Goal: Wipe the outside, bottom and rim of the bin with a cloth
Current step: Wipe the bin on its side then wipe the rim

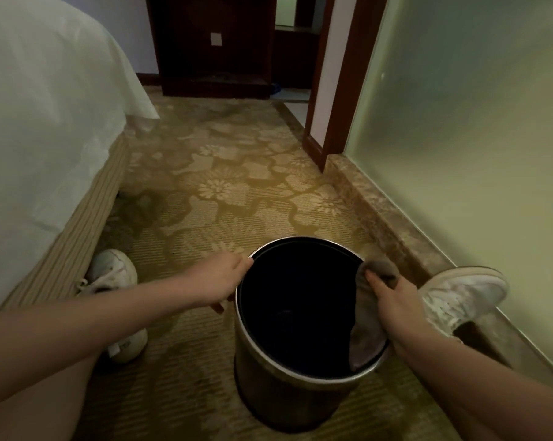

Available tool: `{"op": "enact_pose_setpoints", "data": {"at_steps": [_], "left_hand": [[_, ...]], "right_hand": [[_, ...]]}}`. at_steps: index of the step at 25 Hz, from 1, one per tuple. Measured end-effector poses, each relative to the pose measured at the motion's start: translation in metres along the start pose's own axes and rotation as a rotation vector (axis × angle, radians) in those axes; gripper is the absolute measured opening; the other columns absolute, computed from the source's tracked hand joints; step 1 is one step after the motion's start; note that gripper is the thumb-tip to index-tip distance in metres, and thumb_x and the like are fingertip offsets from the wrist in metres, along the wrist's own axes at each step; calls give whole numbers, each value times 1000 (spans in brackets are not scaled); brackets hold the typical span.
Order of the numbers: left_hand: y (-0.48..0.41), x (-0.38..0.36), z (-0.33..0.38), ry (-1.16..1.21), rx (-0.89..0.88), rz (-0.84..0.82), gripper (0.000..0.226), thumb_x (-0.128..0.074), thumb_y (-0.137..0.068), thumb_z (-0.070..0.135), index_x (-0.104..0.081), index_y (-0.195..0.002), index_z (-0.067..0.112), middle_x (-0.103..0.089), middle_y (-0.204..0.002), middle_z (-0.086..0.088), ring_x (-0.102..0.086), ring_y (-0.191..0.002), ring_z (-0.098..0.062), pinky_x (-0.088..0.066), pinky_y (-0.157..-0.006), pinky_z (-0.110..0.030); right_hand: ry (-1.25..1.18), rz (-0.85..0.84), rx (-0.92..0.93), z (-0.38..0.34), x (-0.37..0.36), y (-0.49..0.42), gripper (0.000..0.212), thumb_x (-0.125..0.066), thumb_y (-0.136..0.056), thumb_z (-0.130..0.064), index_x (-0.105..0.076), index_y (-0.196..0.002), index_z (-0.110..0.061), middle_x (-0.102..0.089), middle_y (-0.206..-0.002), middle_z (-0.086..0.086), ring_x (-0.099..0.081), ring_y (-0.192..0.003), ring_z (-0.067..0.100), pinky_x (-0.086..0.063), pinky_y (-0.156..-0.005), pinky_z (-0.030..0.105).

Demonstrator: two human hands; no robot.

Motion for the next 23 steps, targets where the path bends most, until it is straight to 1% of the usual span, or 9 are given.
{"op": "enact_pose_setpoints", "data": {"at_steps": [2,4,7,11,14,16,19,21,23], "left_hand": [[-2,0,14,-310,-171,205,43,-28,-104,31,-61,-89,8,-67,-94,-18,-66,-87,-35,-53,-72,-38],[-5,0,19,-422,-270,311,40,-28,-103,28,-56,-80,13,-68,-93,-17,-63,-91,-37,-49,-78,-42],[-17,0,7,-464,-286,314,35,-25,-101,34,-44,-74,23,-67,-87,-14,-63,-86,-37,-50,-76,-43],[-22,-2,4,-433,-305,321,37,-26,-101,34,-50,-75,22,-65,-83,-10,-62,-82,-34,-50,-75,-44],[-23,4,6,-480,-271,313,36,-29,-102,30,-55,-80,18,-68,-88,-13,-62,-87,-37,-48,-75,-41],[-19,3,13,-505,-295,288,36,-29,-103,30,-56,-83,16,-68,-89,-13,-62,-87,-37,-48,-75,-41],[-27,4,29,-506,-317,196,40,-30,-103,34,-61,-88,14,-68,-92,-14,-63,-89,-35,-49,-77,-42],[-48,8,43,-617,-297,146,47,-27,-103,43,-64,-95,15,-68,-97,-13,-63,-93,-33,-47,-74,-37],[-70,14,63,-854,-282,194,61,-23,-98,57,-66,-94,14,-68,-96,-10,-64,-90,-30,-41,-68,-33]], "right_hand": [[-34,-32,4,-2,1,1,13,-60,-96,-27,-66,-96,-15,-69,-85,1,-65,-80,17,-50,-65,29],[4,-146,42,-11,-5,-15,11,-61,-96,-24,-68,-93,-16,-71,-86,4,-66,-78,16,-54,-66,26],[210,-443,194,-34,-36,-55,10,-62,-95,-20,-70,-96,-15,-74,-94,6,-67,-89,17,-53,-83,34],[476,-863,252,-70,-118,-79,9,-62,-94,-30,-70,-98,-28,-72,-86,-17,-65,-86,2,-49,-75,11],[531,-1059,186,-79,-155,-76,14,-64,-92,-33,-70,-103,-28,-74,-97,-12,-67,-90,2,-51,-79,15],[526,-1044,268,-80,-155,-75,13,-67,-89,-33,-71,-101,-28,-74,-102,-6,-67,-96,7,-52,-84,22],[472,-862,334,-73,-125,-77,12,-69,-89,-30,-72,-99,-24,-73,-102,0,-65,-93,8,-50,-89,26],[350,-670,261,-63,-95,-76,19,-69,-89,-26,-73,-100,-11,-74,-101,10,-65,-83,7,-52,-80,24],[101,-465,84,-48,-67,-66,21,-70,-89,-20,-71,-104,-5,-73,-92,11,-65,-70,7,-54,-64,19]]}}
Point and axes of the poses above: each hand's wrist, its own y-axis away from the middle knuckle, its own x-axis out of the back of the hand, z = x × y, the point moved 7 cm from there along -y, towards the middle knuckle
